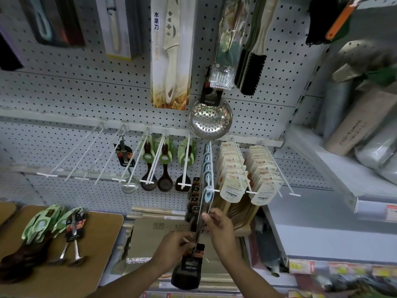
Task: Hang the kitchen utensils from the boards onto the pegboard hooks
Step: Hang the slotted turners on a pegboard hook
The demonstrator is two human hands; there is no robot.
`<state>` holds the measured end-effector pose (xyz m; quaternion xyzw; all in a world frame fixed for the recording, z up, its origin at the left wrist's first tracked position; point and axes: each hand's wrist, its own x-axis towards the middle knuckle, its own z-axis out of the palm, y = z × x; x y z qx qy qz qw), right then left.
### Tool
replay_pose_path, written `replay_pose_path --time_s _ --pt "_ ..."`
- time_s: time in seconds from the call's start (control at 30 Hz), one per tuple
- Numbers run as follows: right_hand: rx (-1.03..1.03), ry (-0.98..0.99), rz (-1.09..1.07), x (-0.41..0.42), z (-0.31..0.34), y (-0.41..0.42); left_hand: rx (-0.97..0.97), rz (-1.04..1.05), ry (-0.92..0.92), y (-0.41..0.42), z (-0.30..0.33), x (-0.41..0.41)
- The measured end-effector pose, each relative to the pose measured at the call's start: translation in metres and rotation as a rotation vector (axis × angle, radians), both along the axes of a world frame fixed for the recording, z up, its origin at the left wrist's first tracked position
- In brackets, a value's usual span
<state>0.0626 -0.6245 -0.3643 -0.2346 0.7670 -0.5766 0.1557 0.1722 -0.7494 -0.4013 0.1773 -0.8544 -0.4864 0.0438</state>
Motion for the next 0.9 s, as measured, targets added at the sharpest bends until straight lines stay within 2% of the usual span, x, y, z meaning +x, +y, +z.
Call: replay_pose_path --time_s 0.33,0.53,0.7,0.8,0.9 --pt "-0.069 -0.044 -0.030 -0.016 0.006 -0.020 -0.073 0.008 -0.011 -0.017 -0.003 -0.023" --pt "0.054 0.014 -0.063 -0.031 -0.008 -0.026 -0.107 0.001 -0.008 -0.021 -0.005 -0.029" --pt "0.153 -0.042 -0.068 -0.031 -0.018 -0.027 -0.291 -0.019 -0.020 -0.030 0.002 -0.022" --pt "0.199 0.024 -0.047 -0.022 -0.019 -0.019 -0.383 -0.053 0.010 -0.044 0.004 -0.006" --pt "0.312 0.222 0.021 -0.014 -0.012 -0.012 -0.465 -0.063 0.067 -0.057 0.011 0.011"
